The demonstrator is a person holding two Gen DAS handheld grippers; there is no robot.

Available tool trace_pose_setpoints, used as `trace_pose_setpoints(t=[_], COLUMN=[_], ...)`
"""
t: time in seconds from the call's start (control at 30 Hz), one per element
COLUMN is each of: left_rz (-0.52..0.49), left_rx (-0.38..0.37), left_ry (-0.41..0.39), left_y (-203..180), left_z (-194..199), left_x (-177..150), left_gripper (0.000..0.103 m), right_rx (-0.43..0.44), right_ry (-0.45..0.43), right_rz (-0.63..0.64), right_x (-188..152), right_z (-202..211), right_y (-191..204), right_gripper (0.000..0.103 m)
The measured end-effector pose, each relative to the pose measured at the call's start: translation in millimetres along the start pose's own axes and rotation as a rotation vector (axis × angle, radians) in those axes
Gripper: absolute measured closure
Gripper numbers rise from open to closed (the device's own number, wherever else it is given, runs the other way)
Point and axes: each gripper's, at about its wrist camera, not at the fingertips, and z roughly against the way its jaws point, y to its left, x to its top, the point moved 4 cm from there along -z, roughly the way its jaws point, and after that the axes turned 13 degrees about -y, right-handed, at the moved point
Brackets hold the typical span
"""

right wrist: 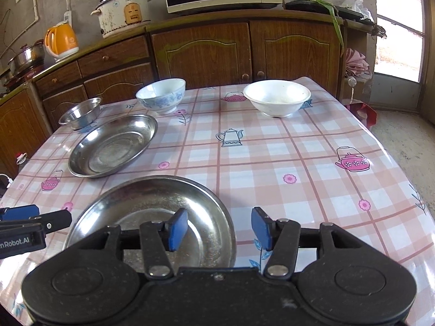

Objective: Organize plates and bowls

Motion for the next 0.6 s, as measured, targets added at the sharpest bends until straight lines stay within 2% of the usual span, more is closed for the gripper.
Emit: trace_pose_setpoints(t=[0.23, 0.6], left_rz=[0.043, 0.07], left_rx=[0.027, 0.065], left_ry=[0.011, 0.015], left_y=[18.5, 43.1], left_z=[-0.4, -3.1], left_x=[8.1, 14.9], left_gripper=[0.022, 0.017], right_rx=[0.028, 0.062], right_ry=[0.0, 0.008], right_rz=[0.021, 0.06], right_x=[7.8, 14.3], right_z=[0.6, -4.9], right_y=[17.9, 45.8], right_gripper=[0.031, 0.028])
